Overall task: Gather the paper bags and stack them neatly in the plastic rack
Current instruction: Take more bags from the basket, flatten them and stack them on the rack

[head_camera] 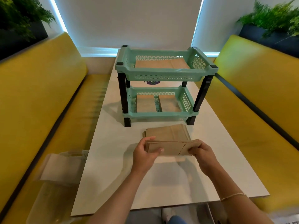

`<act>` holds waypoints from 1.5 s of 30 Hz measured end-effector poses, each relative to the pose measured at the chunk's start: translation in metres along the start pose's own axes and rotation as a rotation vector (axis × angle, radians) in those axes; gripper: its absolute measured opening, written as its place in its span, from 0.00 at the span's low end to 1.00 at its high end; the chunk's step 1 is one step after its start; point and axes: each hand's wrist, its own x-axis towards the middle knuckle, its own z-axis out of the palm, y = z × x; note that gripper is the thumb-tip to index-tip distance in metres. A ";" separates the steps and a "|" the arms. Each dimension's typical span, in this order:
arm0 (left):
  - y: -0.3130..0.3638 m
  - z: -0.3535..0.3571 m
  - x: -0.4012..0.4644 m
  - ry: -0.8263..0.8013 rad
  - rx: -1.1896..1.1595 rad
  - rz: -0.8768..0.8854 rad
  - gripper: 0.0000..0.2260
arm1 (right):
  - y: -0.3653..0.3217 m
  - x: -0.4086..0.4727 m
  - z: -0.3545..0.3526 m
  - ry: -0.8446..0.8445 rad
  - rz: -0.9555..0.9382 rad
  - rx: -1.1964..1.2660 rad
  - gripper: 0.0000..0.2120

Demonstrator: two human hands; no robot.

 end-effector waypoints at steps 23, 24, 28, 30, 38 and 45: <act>0.048 -0.011 -0.016 -0.192 -0.005 -0.071 0.11 | -0.016 -0.027 -0.008 -0.145 -0.206 -0.667 0.11; 0.054 -0.007 -0.018 -0.181 -0.106 -0.067 0.11 | -0.013 -0.027 -0.005 -0.143 -0.204 -0.640 0.09; 0.037 0.014 -0.032 -0.202 -0.098 -0.107 0.13 | 0.017 -0.031 0.017 -0.066 -0.120 -0.449 0.11; 0.019 0.023 -0.038 -0.215 0.061 -0.141 0.14 | 0.032 -0.034 0.026 -0.033 -0.049 -0.364 0.11; 0.017 0.032 -0.042 -0.150 0.399 -0.091 0.24 | 0.029 -0.033 0.034 -0.018 -0.085 -0.278 0.17; 0.000 0.026 -0.046 -0.205 0.603 -0.106 0.19 | 0.037 -0.037 0.036 0.003 -0.057 -0.391 0.16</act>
